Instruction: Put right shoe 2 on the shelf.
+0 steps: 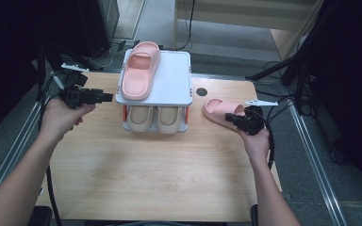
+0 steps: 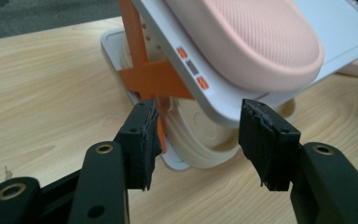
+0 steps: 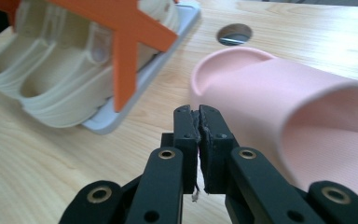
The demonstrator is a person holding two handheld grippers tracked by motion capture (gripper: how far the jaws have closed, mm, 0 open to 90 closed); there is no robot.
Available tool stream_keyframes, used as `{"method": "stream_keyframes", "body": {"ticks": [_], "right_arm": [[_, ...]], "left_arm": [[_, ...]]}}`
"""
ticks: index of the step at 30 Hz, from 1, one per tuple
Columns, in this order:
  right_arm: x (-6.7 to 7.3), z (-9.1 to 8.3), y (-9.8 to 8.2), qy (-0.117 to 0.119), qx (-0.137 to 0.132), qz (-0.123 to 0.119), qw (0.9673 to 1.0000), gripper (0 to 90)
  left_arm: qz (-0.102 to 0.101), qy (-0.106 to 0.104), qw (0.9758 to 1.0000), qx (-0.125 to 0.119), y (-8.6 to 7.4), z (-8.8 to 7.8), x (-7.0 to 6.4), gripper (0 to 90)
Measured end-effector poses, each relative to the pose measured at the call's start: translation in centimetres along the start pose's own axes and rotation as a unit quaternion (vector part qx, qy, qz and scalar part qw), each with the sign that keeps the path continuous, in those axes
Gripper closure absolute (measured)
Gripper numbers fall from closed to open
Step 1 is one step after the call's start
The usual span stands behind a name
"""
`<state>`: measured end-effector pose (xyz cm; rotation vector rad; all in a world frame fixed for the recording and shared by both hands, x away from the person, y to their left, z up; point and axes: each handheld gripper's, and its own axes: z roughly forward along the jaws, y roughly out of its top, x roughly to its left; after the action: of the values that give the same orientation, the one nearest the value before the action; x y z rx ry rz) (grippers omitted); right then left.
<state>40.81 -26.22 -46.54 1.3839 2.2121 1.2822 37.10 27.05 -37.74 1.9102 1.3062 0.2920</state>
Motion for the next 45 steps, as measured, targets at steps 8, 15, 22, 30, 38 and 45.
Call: {"method": "stream_keyframes", "body": {"ticks": [8, 15, 22, 30, 38, 45], "right_arm": [[-2.4, 0.4, 0.1, -0.019, -0.002, 0.013, 0.9997, 87.8], [-3.7, 0.8, -0.1, -0.022, -0.004, 0.024, 0.9995, 89.5], [-4.3, 0.7, 0.0, -0.045, 0.001, 0.020, 0.9988, 89.5], [-5.3, 2.3, -0.8, -0.057, 0.041, 0.028, 0.9971, 89.5], [-4.7, 2.8, -0.5, -0.058, 0.053, 0.021, 0.9967, 89.7], [-3.6, 3.0, -0.2, -0.050, 0.057, 0.018, 0.9970, 89.4]], "left_arm": [[0.023, 0.006, 0.9997, 0.006, -3.2, 1.6, -0.3, 46.0], [0.030, -0.003, 0.9995, 0.002, -5.6, 2.7, -1.0, 45.9], [0.030, -0.013, 0.9994, -0.010, -7.4, 2.6, -2.1, 45.6], [0.019, -0.007, 0.9997, -0.014, -9.7, 2.6, -2.6, 45.2], [0.029, 0.000, 0.9996, -0.004, -11.1, 2.8, -3.2, 45.3], [0.030, -0.001, 0.9996, -0.001, -11.3, 3.1, -3.7, 45.2]]}}
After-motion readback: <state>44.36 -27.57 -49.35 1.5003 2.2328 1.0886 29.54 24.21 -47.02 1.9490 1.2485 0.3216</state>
